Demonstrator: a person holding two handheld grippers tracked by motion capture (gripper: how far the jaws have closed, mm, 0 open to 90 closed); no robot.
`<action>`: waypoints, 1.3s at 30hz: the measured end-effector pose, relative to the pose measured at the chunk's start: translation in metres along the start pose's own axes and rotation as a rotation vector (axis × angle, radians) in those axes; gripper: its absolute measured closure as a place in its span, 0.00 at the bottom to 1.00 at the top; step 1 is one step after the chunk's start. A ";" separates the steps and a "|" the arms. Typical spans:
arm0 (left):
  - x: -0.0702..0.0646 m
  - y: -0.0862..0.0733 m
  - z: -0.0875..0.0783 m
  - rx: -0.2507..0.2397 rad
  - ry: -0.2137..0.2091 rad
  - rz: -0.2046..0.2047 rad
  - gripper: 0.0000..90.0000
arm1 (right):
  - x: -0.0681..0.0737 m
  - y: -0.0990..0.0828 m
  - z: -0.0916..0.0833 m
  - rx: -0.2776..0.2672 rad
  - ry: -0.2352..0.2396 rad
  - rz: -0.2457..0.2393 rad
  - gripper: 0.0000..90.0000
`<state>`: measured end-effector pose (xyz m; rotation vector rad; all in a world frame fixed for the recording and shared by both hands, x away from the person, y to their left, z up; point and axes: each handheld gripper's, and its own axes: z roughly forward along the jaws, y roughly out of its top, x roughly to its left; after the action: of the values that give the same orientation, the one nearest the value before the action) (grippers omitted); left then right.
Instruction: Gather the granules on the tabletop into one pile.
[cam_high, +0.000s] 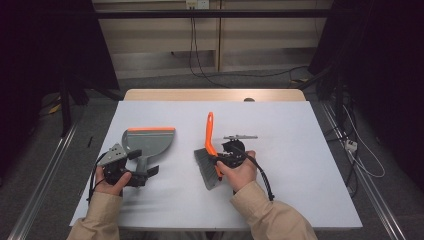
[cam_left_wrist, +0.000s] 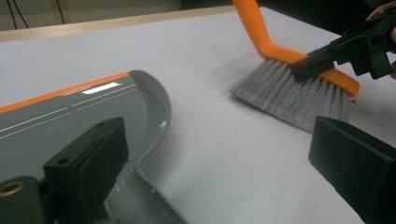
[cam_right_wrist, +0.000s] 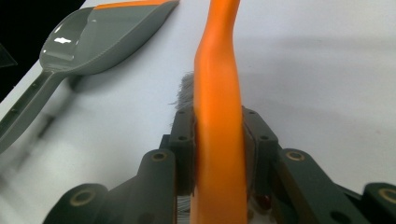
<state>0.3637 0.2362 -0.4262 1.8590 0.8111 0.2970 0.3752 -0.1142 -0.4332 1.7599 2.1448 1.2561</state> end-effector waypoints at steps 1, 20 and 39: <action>0.000 0.000 0.000 0.000 0.000 0.001 0.05 | -0.001 0.000 -0.001 -0.001 -0.002 -0.001 0.78; 0.000 0.000 0.001 0.002 0.001 -0.001 0.05 | -0.024 0.000 -0.017 0.003 -0.036 0.031 0.78; 0.000 -0.001 0.003 0.008 -0.001 -0.005 0.05 | -0.023 0.005 -0.026 -0.035 0.025 0.053 0.79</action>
<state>0.3649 0.2342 -0.4282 1.8643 0.8169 0.2898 0.3726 -0.1471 -0.4220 1.8085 2.0883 1.3270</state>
